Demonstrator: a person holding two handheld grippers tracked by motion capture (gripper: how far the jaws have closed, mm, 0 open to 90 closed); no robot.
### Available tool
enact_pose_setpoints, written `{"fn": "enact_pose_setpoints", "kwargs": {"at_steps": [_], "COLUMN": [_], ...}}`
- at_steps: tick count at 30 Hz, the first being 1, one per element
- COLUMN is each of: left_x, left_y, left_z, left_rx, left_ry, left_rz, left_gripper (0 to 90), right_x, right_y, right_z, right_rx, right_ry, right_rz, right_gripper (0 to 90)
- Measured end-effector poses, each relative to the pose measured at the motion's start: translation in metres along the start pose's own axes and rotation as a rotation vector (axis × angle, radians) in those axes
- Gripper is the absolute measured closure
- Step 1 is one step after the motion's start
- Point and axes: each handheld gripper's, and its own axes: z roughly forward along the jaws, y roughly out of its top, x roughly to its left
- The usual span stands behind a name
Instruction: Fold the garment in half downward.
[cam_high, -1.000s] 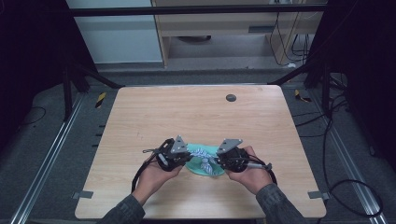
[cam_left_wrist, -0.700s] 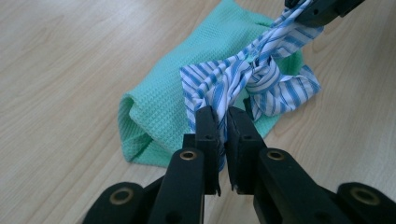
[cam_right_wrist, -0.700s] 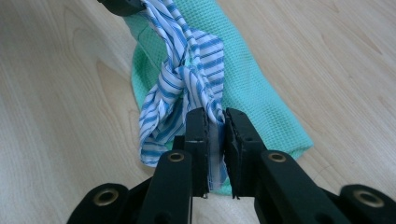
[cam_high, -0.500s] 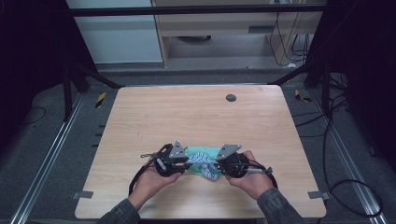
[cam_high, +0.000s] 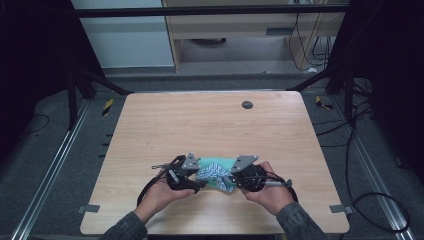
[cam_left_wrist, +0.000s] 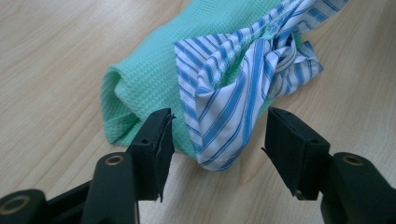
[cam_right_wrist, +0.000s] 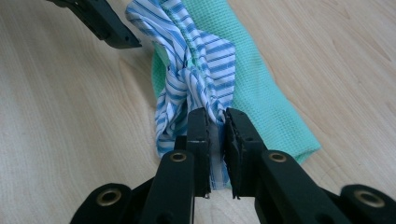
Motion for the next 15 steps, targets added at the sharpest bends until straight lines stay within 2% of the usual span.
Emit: {"fn": "enact_pose_setpoints", "kwargs": {"at_steps": [6, 7, 15], "left_x": [-0.002, -0.002, -0.007], "left_y": [0.0, 0.0, -0.01], "left_z": [0.003, 0.003, 0.004], "left_rx": [0.005, 0.004, 0.013], "left_ry": [0.004, 0.004, 0.019], "left_rz": [0.013, 0.015, 0.042], "left_gripper": [51.2, 55.9, 60.8], "right_x": [0.006, 0.007, 0.015], "right_y": [-0.004, -0.005, -0.015], "right_z": [0.001, 0.001, 0.005], "right_rx": [0.003, 0.003, 0.016], "right_ry": [0.016, 0.017, 0.04], "right_rz": [-0.003, -0.003, -0.002], "right_gripper": [80.1, 80.1, 81.1]}}
